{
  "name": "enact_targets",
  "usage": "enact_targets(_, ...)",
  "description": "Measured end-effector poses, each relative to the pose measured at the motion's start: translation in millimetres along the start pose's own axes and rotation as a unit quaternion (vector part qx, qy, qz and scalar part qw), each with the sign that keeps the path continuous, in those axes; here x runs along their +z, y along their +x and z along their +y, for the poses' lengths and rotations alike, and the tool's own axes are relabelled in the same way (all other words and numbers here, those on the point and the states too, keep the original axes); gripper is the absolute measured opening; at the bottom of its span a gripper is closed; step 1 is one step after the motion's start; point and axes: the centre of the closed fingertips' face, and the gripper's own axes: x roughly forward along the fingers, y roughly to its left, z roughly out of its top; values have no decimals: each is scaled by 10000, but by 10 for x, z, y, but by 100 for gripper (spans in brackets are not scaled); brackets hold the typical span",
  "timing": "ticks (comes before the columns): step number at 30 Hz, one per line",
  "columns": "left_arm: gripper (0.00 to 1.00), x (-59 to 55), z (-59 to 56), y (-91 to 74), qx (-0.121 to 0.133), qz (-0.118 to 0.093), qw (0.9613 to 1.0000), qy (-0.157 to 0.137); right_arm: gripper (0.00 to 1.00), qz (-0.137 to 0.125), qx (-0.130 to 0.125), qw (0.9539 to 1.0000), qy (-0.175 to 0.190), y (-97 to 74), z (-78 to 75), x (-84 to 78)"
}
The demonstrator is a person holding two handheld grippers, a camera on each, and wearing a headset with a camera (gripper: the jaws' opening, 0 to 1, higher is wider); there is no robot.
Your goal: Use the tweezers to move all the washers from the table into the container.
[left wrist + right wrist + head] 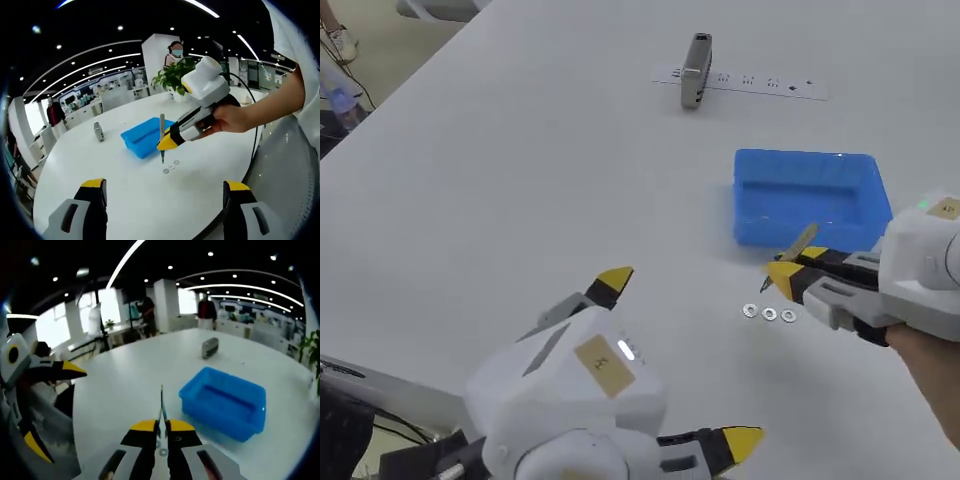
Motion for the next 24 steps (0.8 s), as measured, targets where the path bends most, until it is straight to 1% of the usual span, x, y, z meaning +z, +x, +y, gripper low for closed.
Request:
enact_targets(2,99,-4,9,-1,21,11,10000,4,4,40,17,10000,-61,24,7,-15)
enact_targets(6,99,11,24,-9,61,-33,10000,2,4,123,32,9999,-102,43,8,-43)
enact_targets(11,99,10,26,-8,65,-26,10000,9,4,196,107,9997,-37,47,37,-90)
enact_targets(19,99,-3,32,-12,87,30,9999,68,4,268,58,9996,18,76,20,-172)
enact_targets(21,99,-10,31,-11,83,51,9999,74,4,225,42,9997,4,76,19,-173)
enact_targets(22,99,-10,28,-11,77,54,9999,79,4,220,40,9998,-10,81,23,-176)
enact_targets(24,99,-14,24,-10,74,68,9999,108,4,224,1,9996,-186,77,24,-179)
